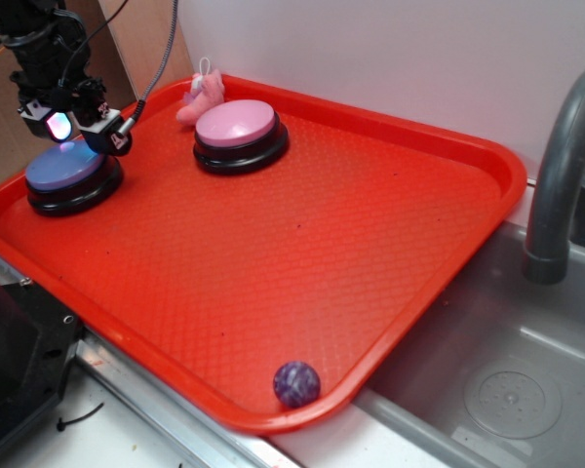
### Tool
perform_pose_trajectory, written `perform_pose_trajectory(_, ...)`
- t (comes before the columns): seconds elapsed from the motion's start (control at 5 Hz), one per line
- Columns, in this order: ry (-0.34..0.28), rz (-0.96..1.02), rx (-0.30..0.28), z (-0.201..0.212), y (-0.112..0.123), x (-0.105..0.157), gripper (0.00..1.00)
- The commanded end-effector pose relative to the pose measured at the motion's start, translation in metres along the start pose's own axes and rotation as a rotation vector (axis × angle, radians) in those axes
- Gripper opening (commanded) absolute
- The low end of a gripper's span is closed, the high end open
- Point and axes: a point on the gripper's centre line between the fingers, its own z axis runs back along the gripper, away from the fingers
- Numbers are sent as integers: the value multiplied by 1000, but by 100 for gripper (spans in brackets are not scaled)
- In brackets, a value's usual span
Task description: Push the purple button.
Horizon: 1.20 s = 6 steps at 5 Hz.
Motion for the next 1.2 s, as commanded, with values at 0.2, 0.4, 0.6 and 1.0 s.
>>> perform_pose_trajectory(0.2, 24, -29, 9, 40, 7, -8, 100)
perform_pose_trajectory(0.4, 11, -26, 11, 48, 9, -9, 100)
perform_pose_trajectory(0.6, 4, -25, 8, 56, 10, -11, 100)
perform_pose_trajectory(1.0, -32, -53, 24, 72, 9, -15, 100)
